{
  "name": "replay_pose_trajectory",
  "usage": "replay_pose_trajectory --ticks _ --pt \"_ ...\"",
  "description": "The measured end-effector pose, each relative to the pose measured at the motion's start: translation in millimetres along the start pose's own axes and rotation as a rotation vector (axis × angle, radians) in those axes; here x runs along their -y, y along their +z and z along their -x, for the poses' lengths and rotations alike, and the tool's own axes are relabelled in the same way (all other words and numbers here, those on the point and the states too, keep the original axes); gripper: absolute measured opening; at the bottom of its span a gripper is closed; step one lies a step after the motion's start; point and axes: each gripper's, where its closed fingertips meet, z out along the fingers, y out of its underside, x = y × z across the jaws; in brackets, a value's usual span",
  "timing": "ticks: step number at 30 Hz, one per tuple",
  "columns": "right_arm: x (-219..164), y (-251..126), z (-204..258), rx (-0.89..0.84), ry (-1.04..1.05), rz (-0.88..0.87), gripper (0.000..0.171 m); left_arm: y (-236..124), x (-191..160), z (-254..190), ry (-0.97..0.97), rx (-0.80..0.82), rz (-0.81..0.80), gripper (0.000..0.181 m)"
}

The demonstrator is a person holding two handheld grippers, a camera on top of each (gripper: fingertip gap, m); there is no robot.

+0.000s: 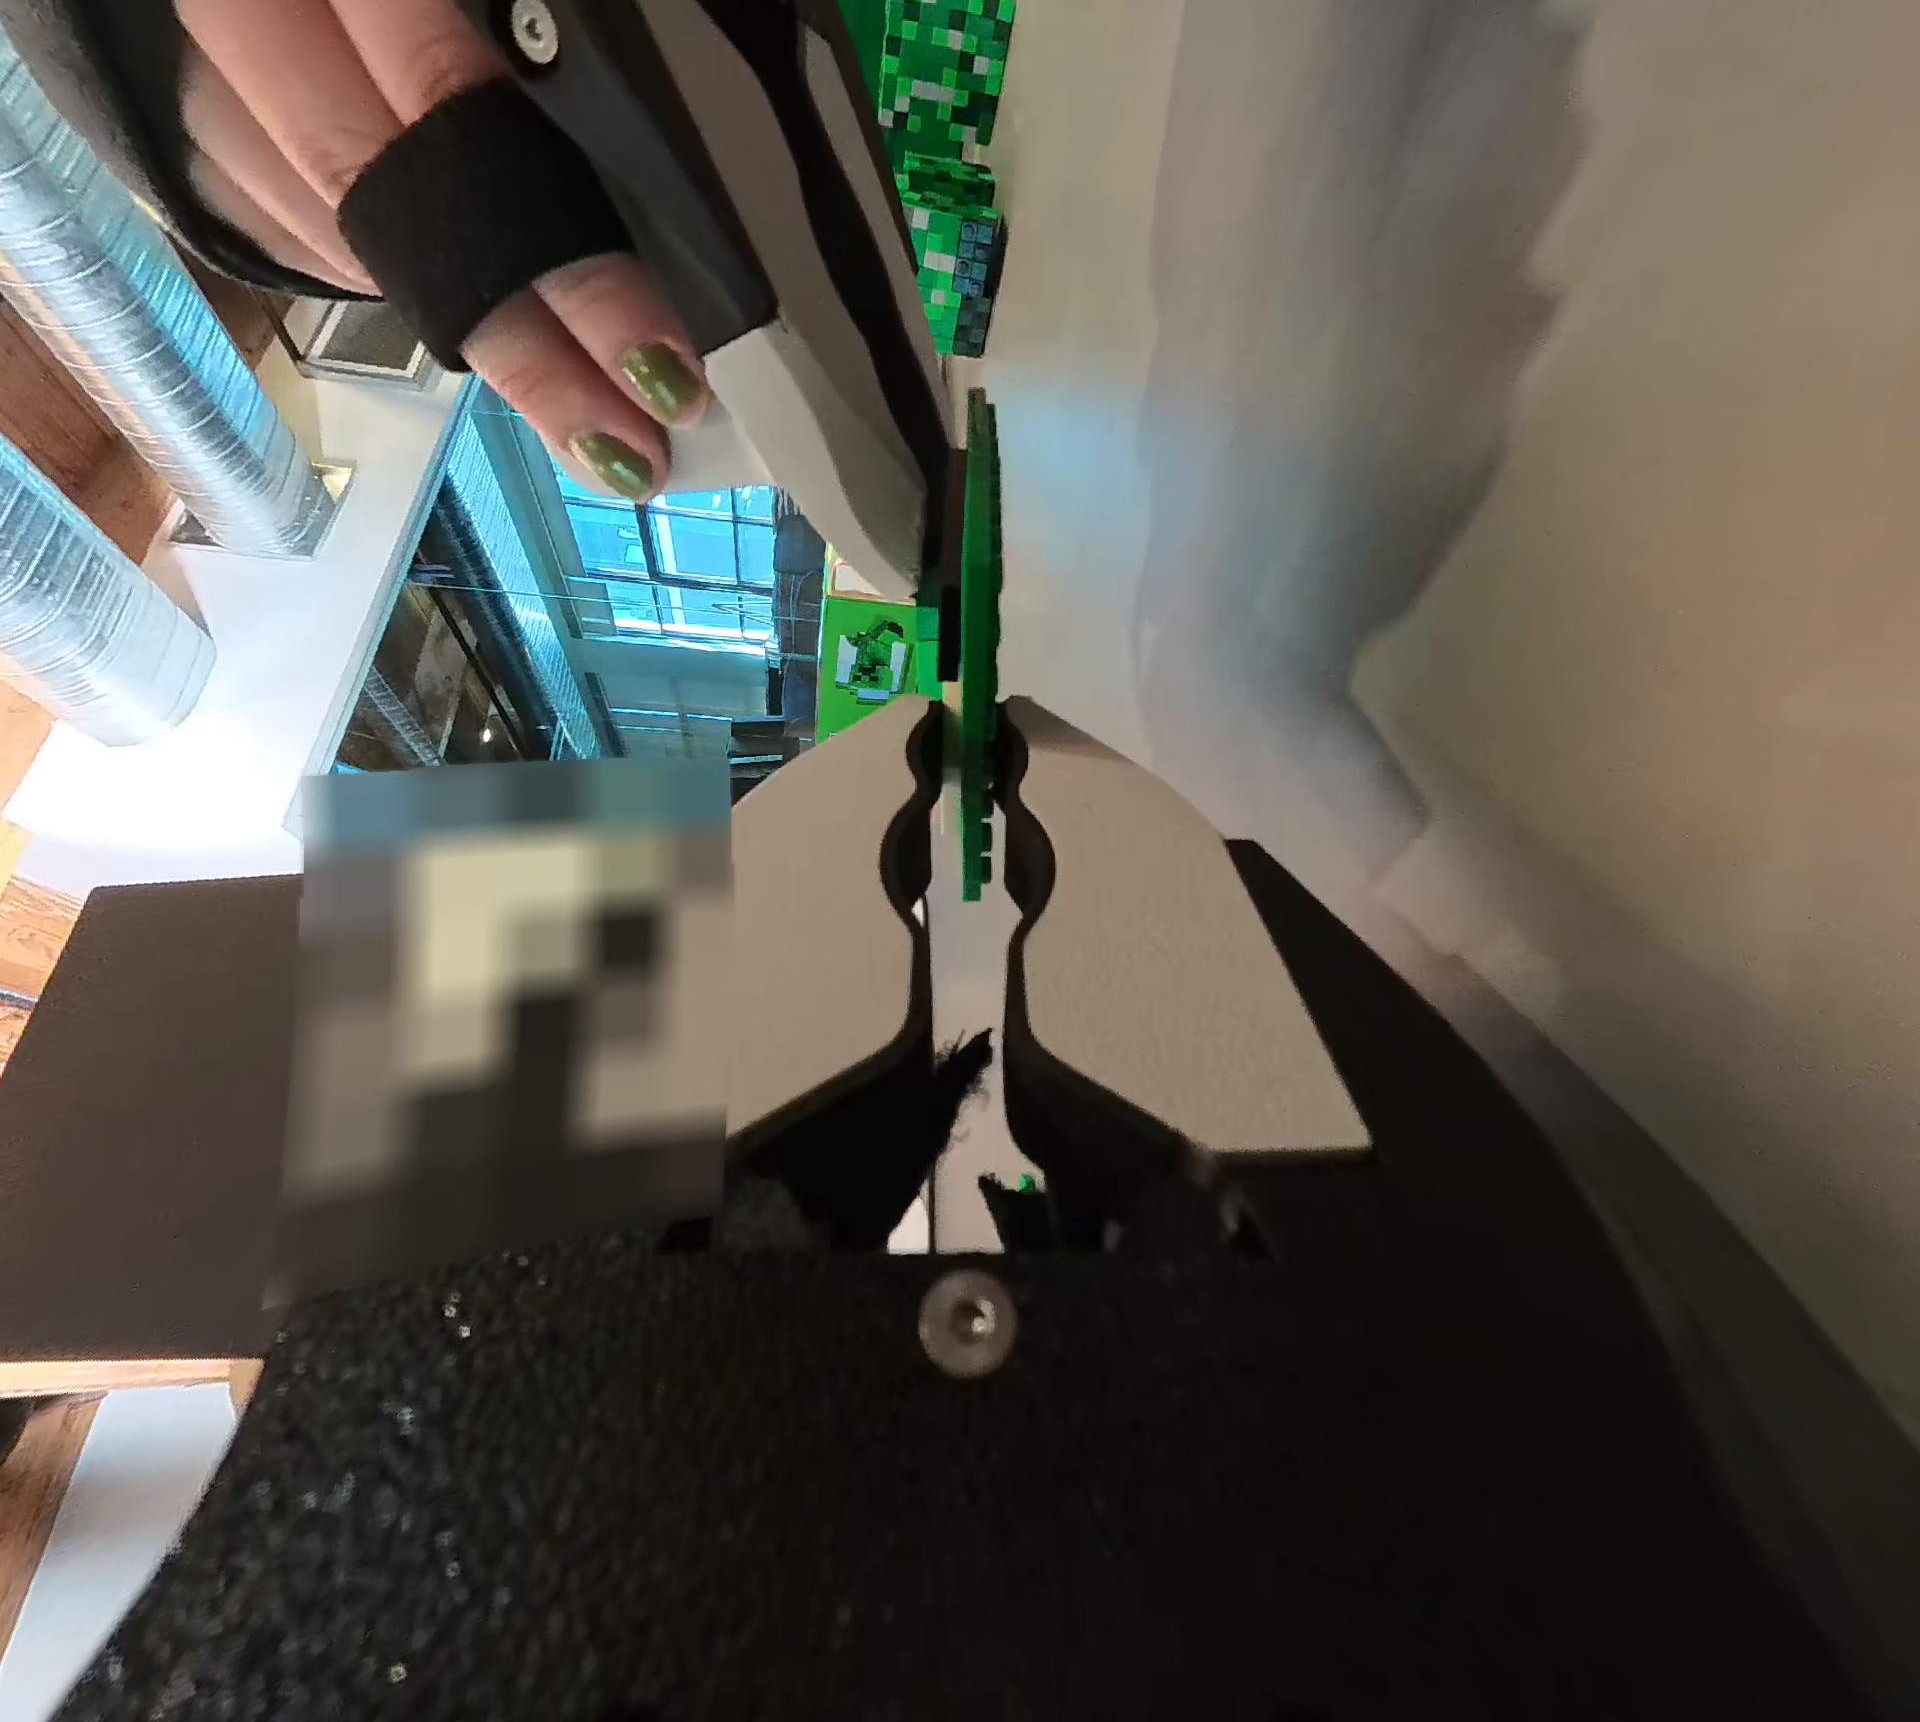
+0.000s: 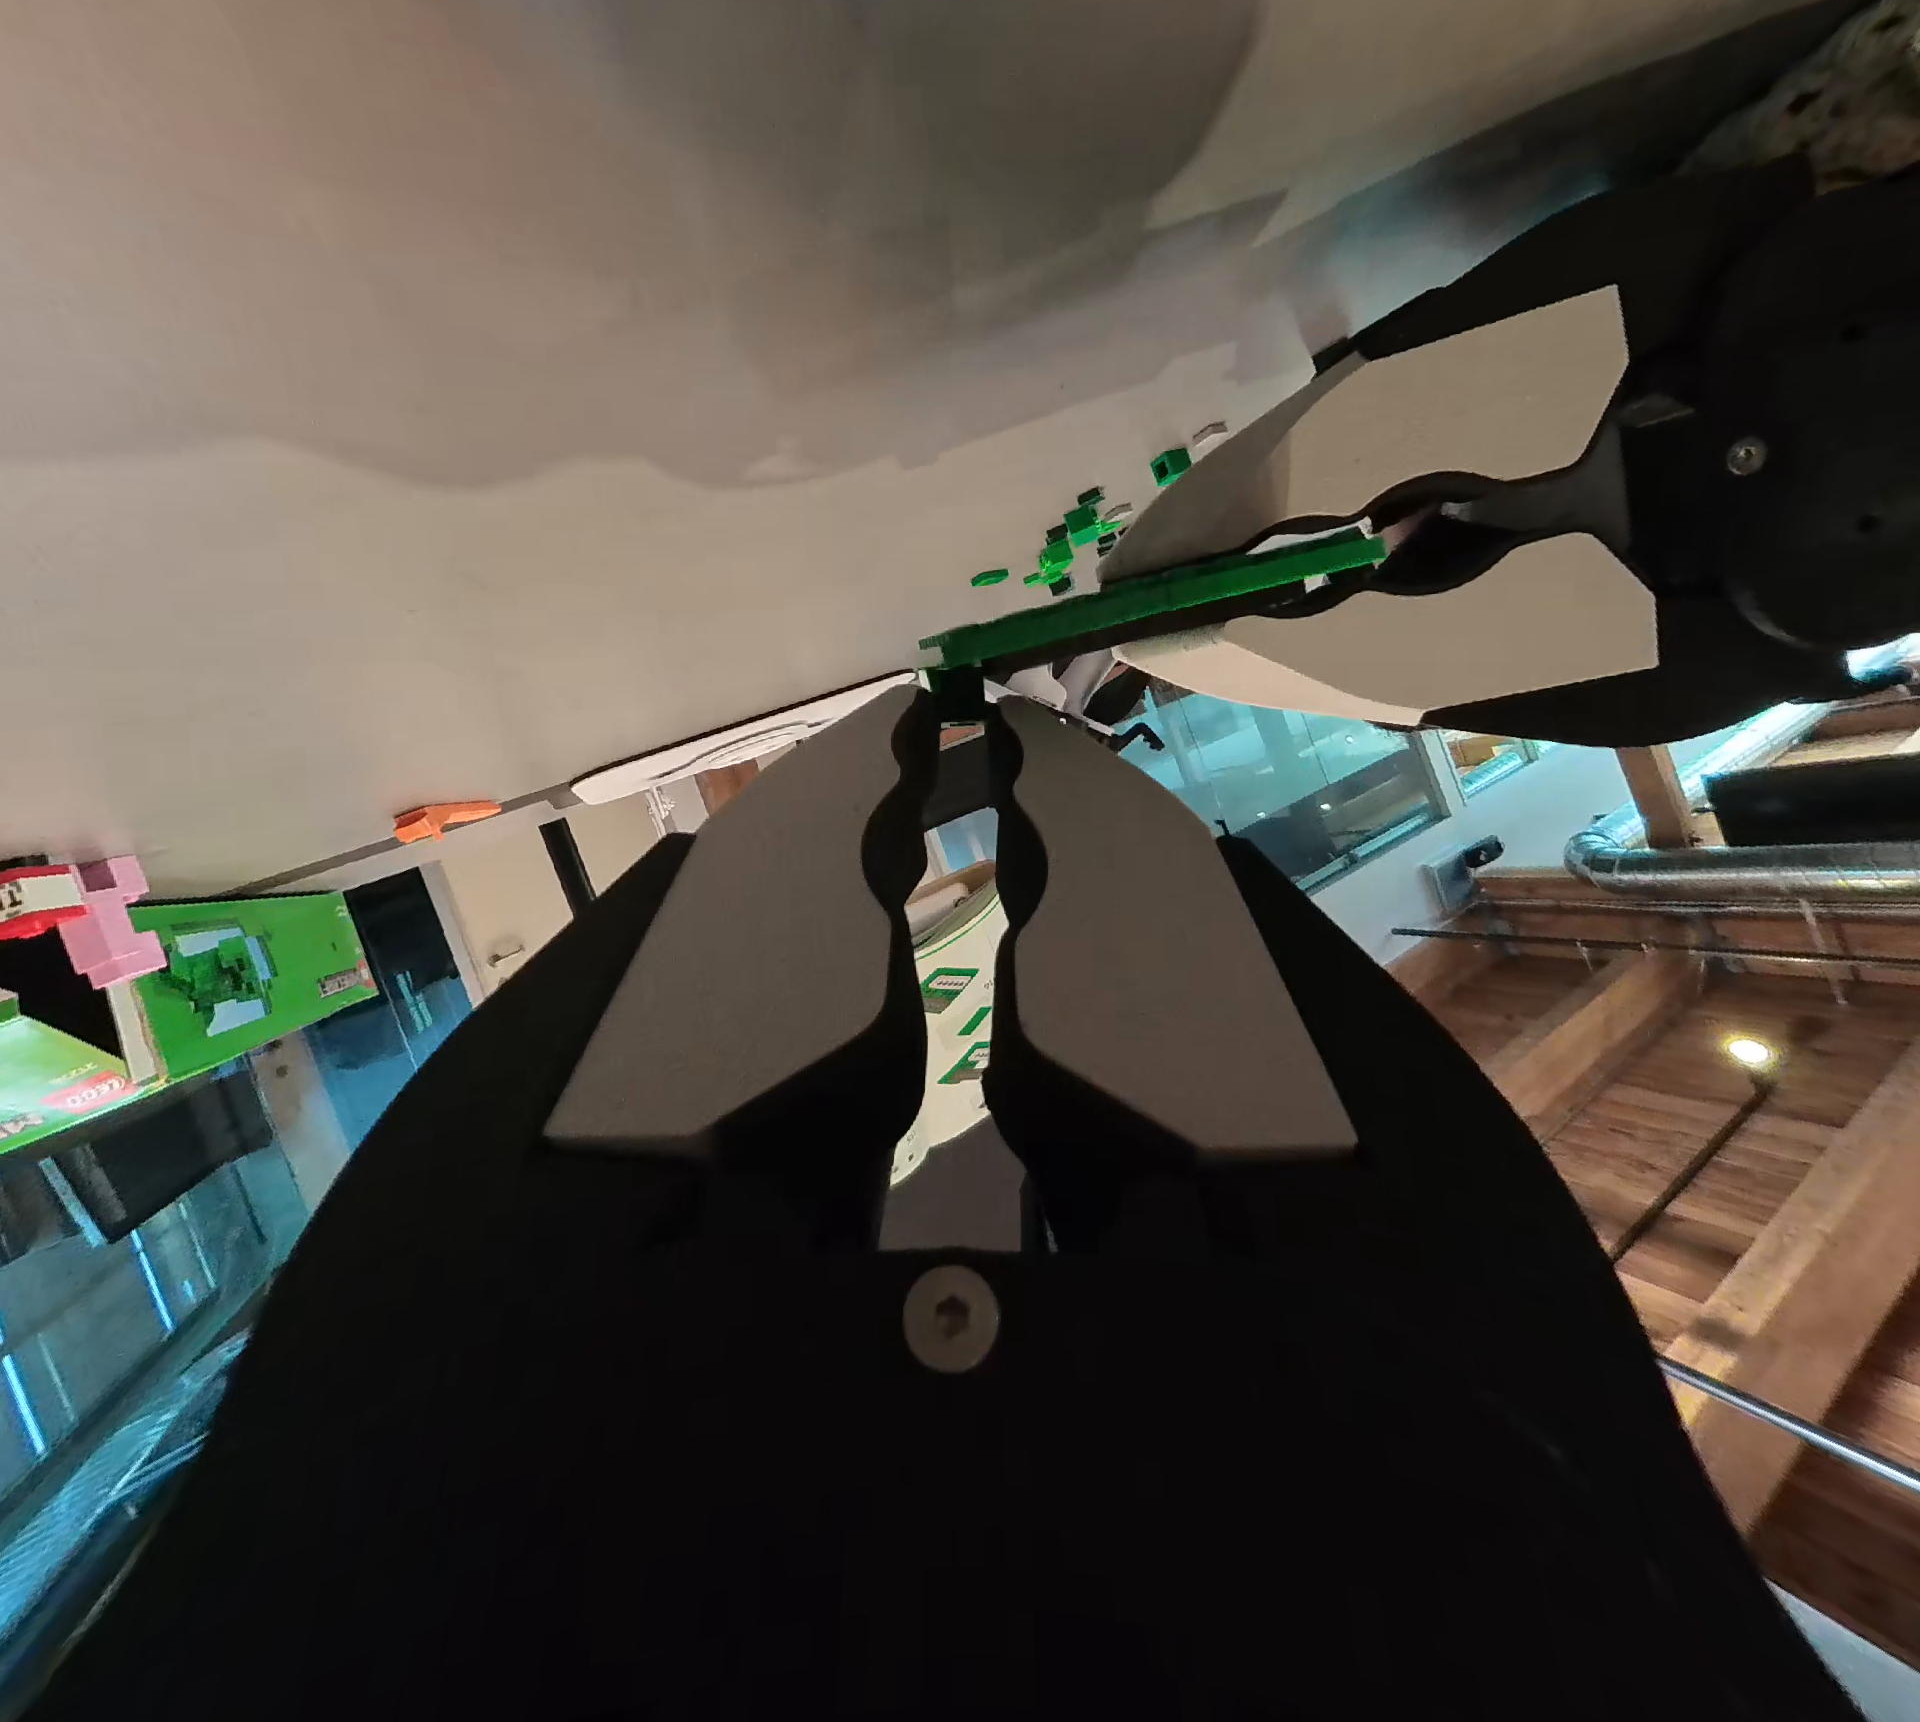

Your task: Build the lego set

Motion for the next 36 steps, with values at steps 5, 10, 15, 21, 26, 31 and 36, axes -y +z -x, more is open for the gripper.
replay_pose_trajectory --ticks 5,10,15,21,26,31,36 --pt "-1 1 1 0.014 0.022 0.009 0.007 0 0 0 -0.003 0.002 -0.001 0.008" --pt "-4 1 -2 0.007 0.062 0.02 0.008 -1 0 2 -0.02 0.005 -0.004 0.008" --pt "-6 1 -1 0.013 0.075 0.028 0.01 -2 1 2 -0.017 0.008 -0.004 0.008" --pt "-12 -4 1 0.02 0.094 0.053 0.01 -2 1 3 -0.016 0.011 -0.003 0.008" --pt "-26 -14 11 0.032 0.239 0.115 0.012 -3 -1 7 -0.037 0.023 0.002 0.008" --pt "-24 -16 22 0.026 0.785 0.137 0.041 -3 -5 12 -0.087 0.037 0.016 0.008" --pt "-6 -8 -4 -0.121 1.277 0.065 0.068 -2 -8 14 -0.131 0.032 0.019 0.008"
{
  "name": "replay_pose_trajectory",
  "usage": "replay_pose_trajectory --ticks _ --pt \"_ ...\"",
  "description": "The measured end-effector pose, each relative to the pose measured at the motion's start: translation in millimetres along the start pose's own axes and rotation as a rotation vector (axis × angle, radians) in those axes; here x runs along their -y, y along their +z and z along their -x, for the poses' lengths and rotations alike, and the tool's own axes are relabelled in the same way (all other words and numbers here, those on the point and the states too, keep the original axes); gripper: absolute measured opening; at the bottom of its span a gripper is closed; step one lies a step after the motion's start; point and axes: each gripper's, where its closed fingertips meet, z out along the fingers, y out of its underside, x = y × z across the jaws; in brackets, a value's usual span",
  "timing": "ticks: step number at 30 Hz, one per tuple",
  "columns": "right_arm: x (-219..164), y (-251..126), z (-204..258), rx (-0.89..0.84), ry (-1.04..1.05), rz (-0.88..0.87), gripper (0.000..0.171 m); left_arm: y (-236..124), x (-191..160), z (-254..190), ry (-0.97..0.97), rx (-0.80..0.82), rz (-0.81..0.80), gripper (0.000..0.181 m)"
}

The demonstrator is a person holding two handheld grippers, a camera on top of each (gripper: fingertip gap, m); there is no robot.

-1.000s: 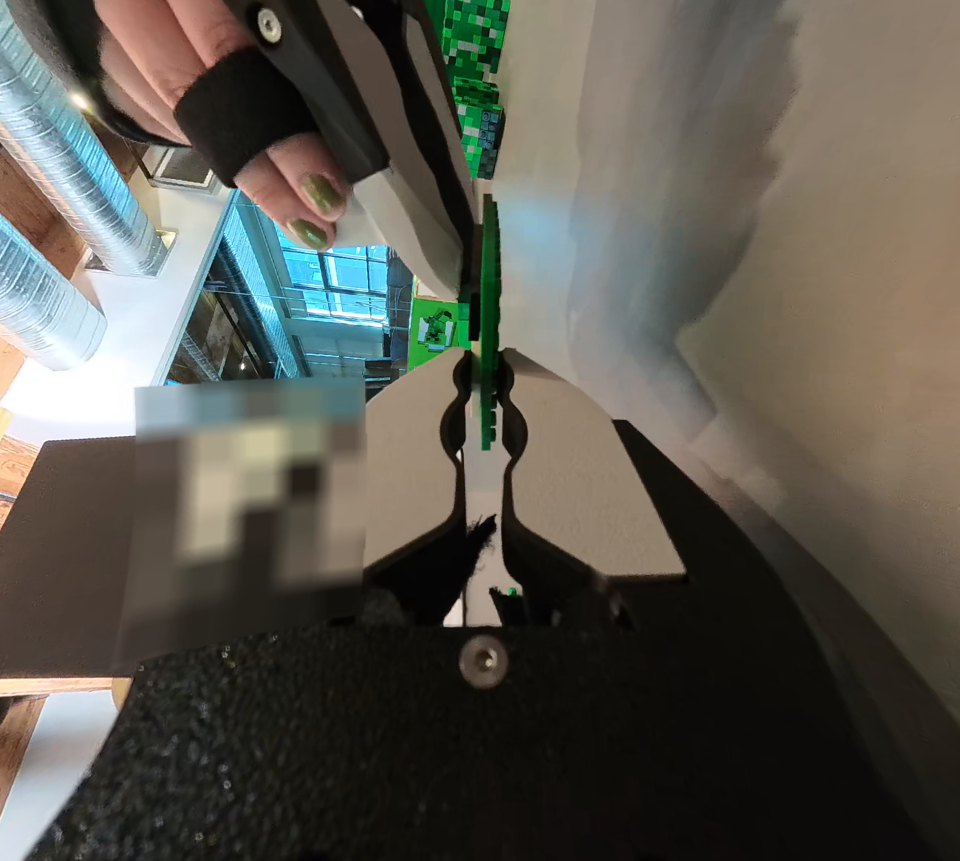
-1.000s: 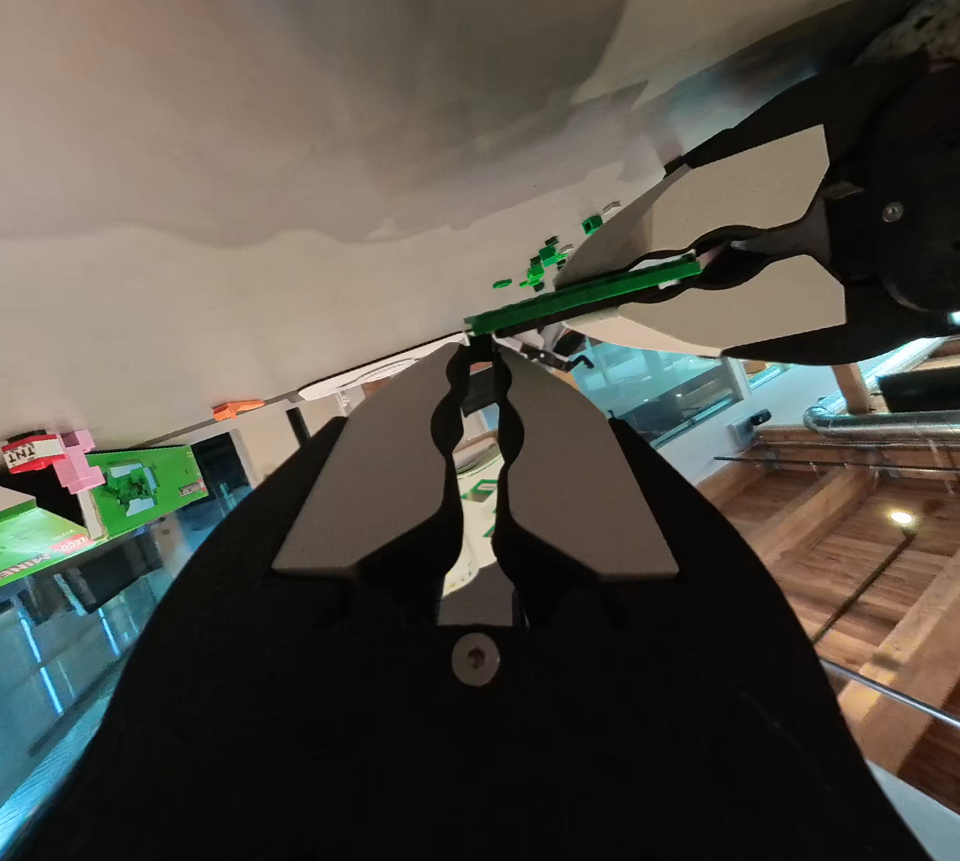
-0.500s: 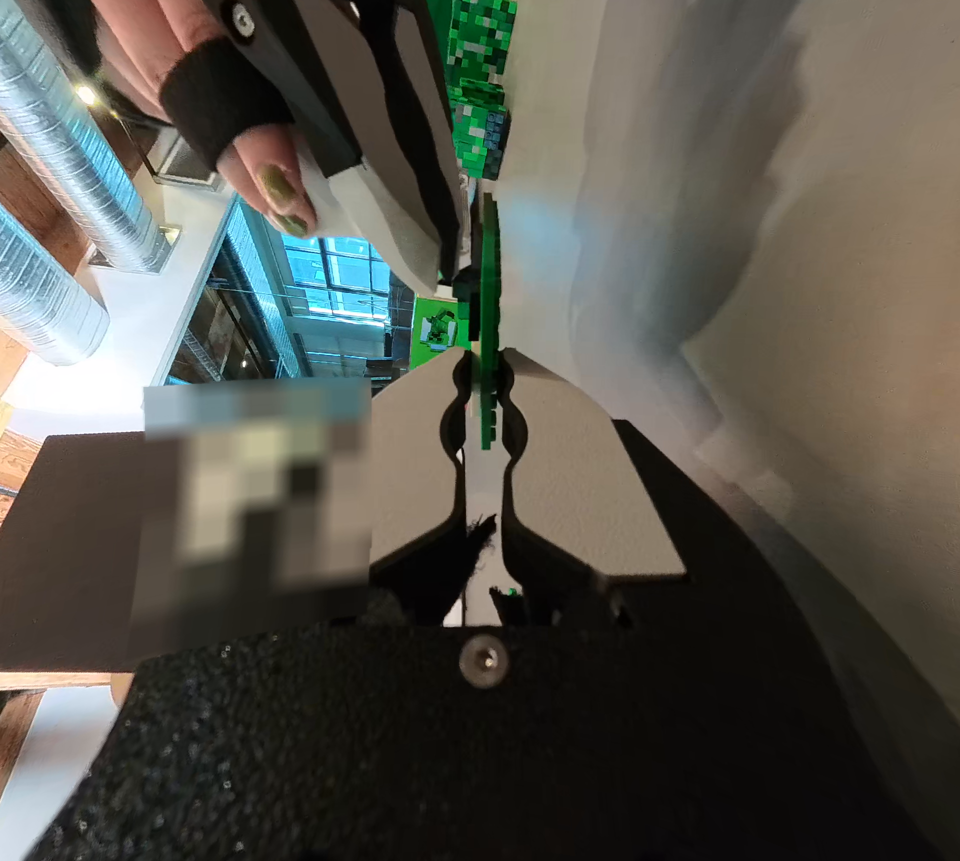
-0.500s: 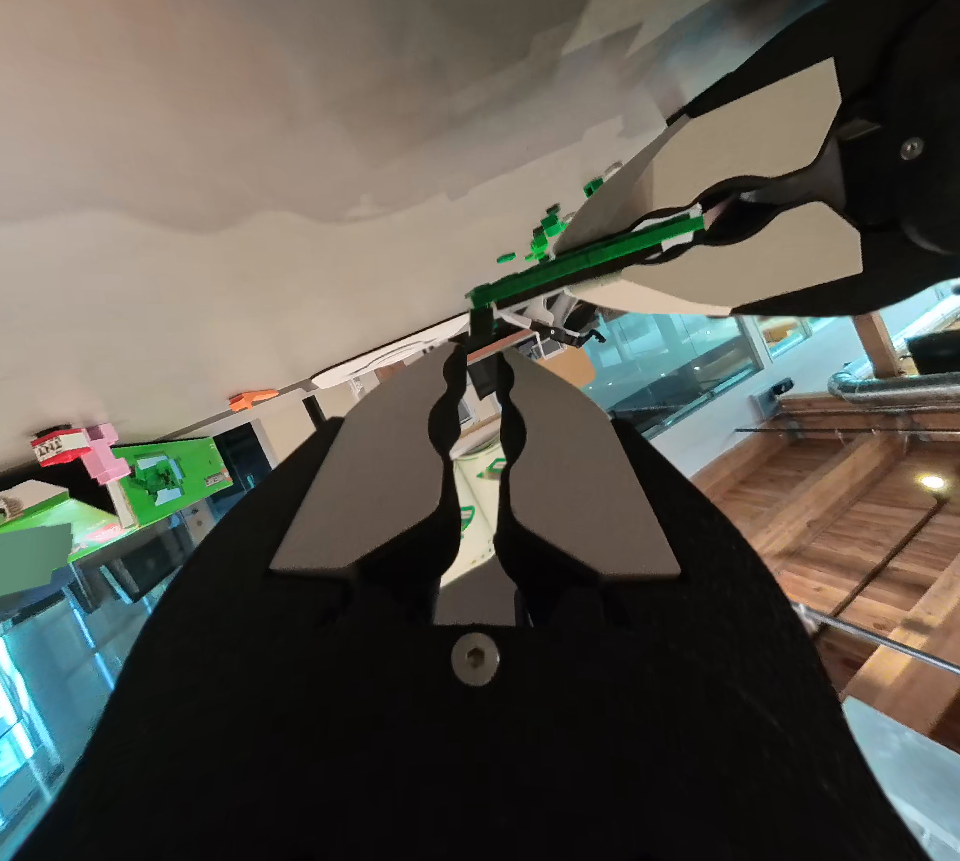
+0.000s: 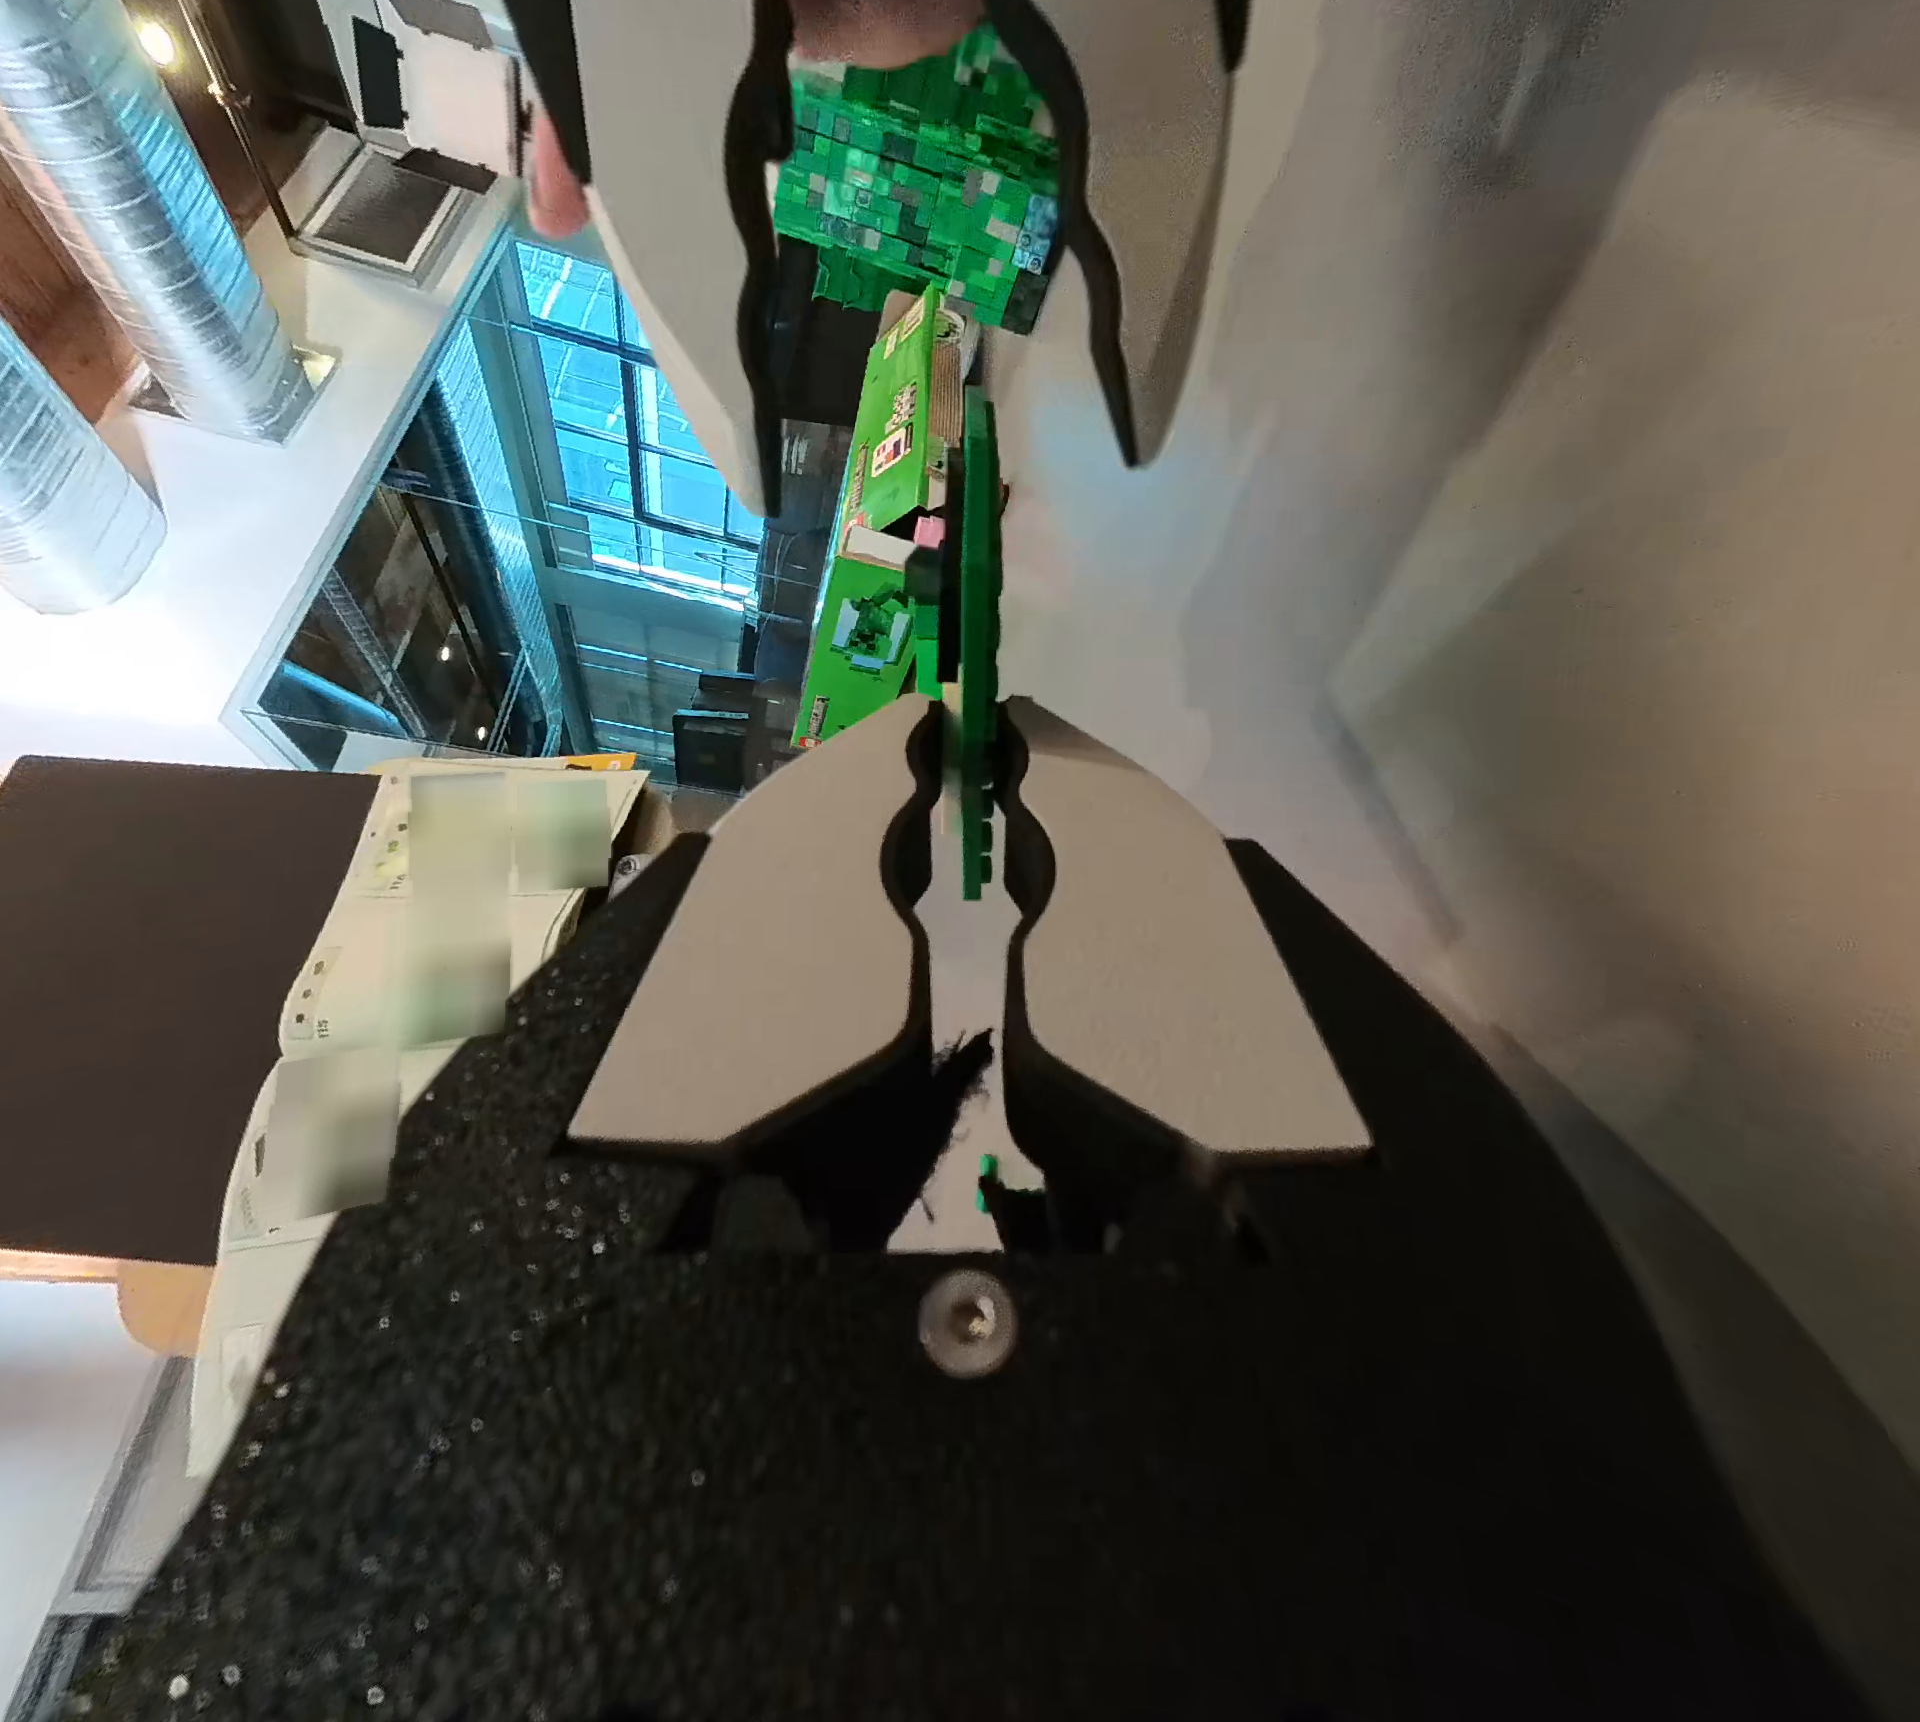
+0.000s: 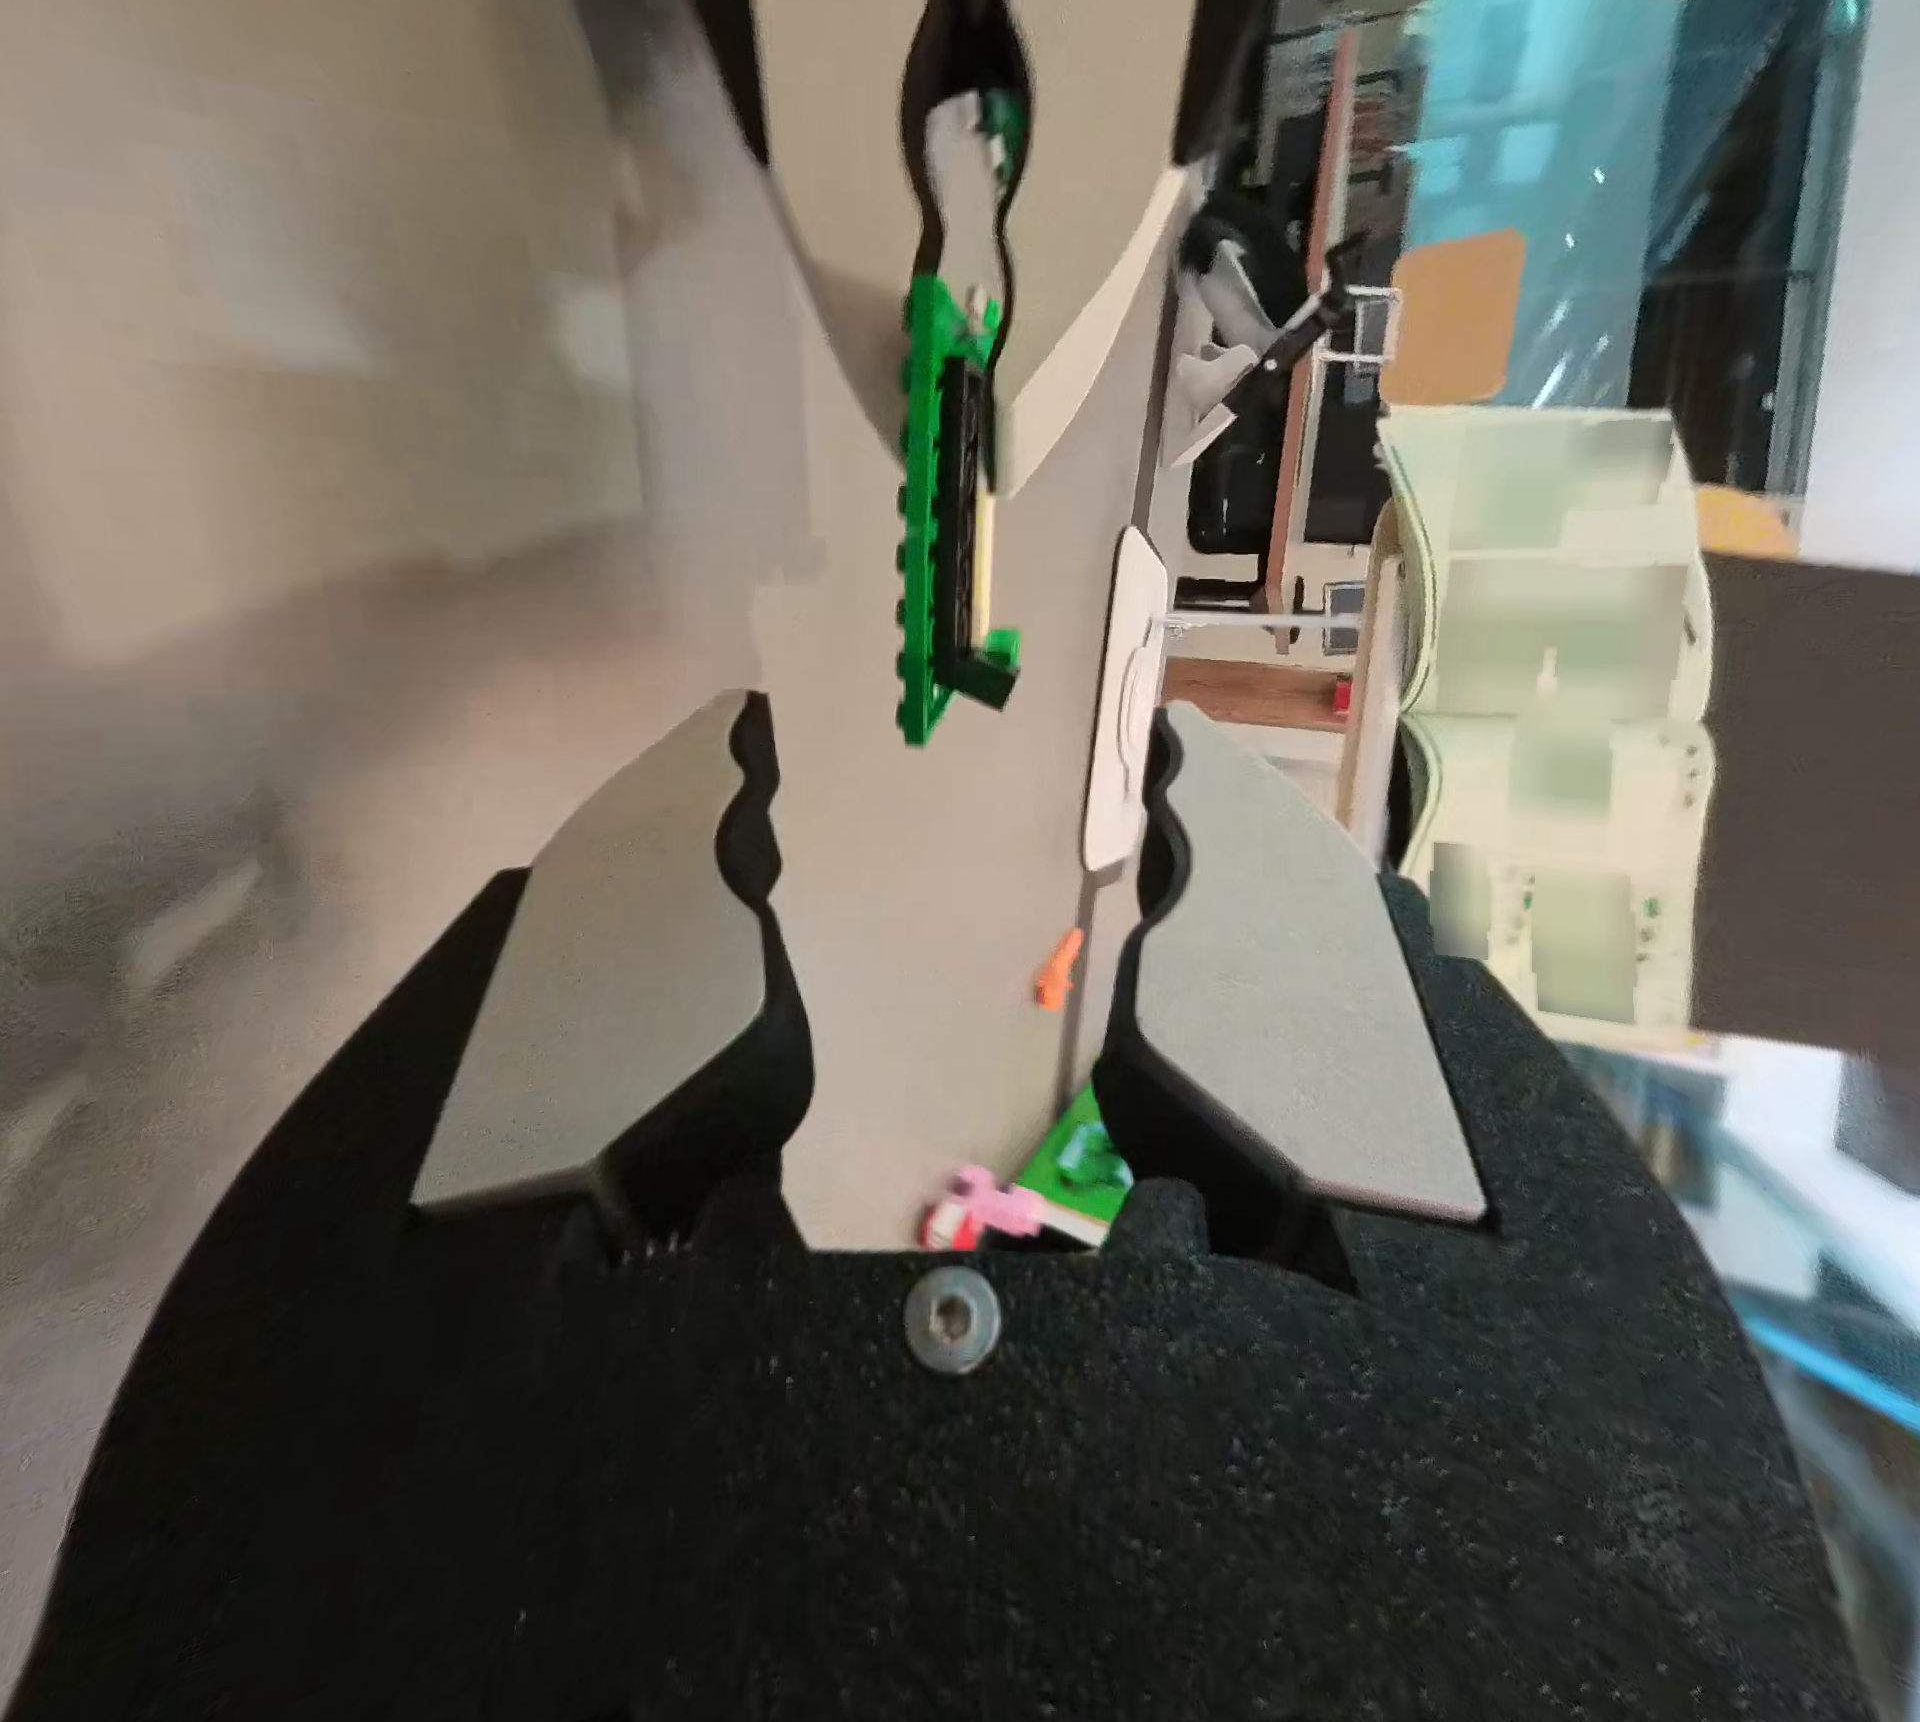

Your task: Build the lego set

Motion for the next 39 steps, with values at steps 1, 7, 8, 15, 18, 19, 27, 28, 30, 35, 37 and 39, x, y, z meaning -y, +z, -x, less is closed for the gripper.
replay_pose_trajectory --ticks 1,7,8,15,18,19,27,28,30,35,37,39 --pt "3 3 1 -0.018 0.05 -0.005 0.069 0 0 0 -0.007 -0.002 -0.001 0.008" --pt "-1 19 0 -0.09 0.24 0.025 0.057 0 0 1 -0.033 -0.008 -0.005 0.008" --pt "0 20 0 -0.093 0.242 0.021 0.053 0 0 1 -0.034 -0.008 -0.006 0.008" --pt "1 25 -1 -0.138 0.191 0.045 0.021 0 1 -1 -0.039 -0.023 -0.01 0.008" --pt "0 25 0 -0.133 0.168 0.057 0.018 1 1 -4 -0.042 -0.036 -0.007 0.008" --pt "0 25 0 -0.129 0.163 0.059 0.018 1 1 -4 -0.045 -0.04 -0.008 0.008" --pt "1 27 6 -0.1 0.013 0.045 0.015 2 2 -10 -0.058 -0.072 -0.011 0.008" --pt "1 27 8 -0.086 0.003 0.038 0.015 2 2 -11 -0.052 -0.077 -0.012 0.008" --pt "1 26 9 -0.066 0.003 0.028 0.015 3 4 -13 -0.049 -0.082 -0.017 0.008" --pt "2 26 8 -0.043 0.176 -0.022 0.016 4 4 -13 -0.048 -0.076 -0.016 0.008" --pt "-1 25 4 -0.068 0.247 -0.028 0.03 4 3 -11 -0.052 -0.062 -0.015 0.008" --pt "-9 26 3 -0.103 0.243 -0.008 0.044 4 2 -12 -0.037 -0.061 -0.008 0.008"
